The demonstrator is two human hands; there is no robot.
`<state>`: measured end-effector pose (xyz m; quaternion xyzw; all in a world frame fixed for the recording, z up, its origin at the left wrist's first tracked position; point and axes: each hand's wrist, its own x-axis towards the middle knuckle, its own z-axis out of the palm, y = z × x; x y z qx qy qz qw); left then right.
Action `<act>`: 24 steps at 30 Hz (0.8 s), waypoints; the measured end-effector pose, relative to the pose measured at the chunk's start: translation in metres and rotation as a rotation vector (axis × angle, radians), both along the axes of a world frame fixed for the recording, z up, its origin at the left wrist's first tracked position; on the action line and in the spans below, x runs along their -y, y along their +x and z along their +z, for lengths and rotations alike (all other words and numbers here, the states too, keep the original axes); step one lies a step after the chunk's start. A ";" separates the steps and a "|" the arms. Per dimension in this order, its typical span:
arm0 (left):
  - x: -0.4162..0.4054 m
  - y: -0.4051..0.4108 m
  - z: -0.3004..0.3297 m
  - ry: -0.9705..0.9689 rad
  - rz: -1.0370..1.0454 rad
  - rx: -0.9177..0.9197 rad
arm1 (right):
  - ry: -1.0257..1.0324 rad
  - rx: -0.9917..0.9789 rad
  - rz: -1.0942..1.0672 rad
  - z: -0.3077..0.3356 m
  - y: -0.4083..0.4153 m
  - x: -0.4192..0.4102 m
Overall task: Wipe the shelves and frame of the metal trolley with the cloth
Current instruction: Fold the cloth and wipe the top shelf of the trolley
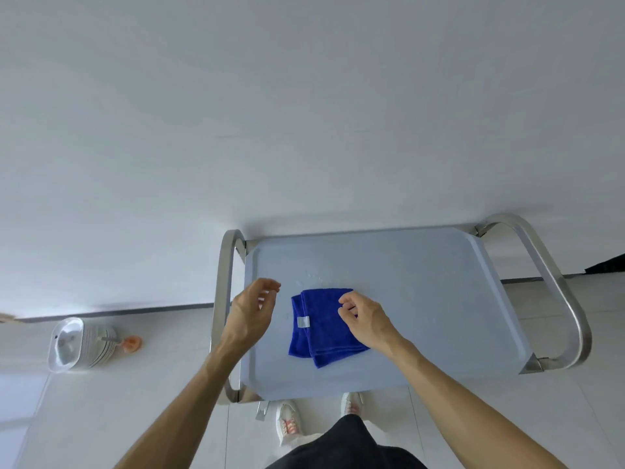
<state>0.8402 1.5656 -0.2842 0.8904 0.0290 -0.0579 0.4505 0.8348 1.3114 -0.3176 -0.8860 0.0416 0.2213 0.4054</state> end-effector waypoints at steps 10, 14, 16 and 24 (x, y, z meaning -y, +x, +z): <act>-0.058 0.055 -0.008 0.358 -0.094 0.279 | -0.389 0.165 0.377 -0.058 0.013 -0.039; -0.078 0.087 -0.030 0.457 -0.076 0.184 | -0.536 0.156 0.386 -0.091 0.009 -0.052; -0.077 0.095 -0.045 0.437 -0.110 0.081 | -0.604 0.171 0.402 -0.109 -0.002 -0.059; -0.074 0.101 -0.070 0.297 -0.024 0.138 | -0.643 0.433 0.425 -0.149 0.002 -0.105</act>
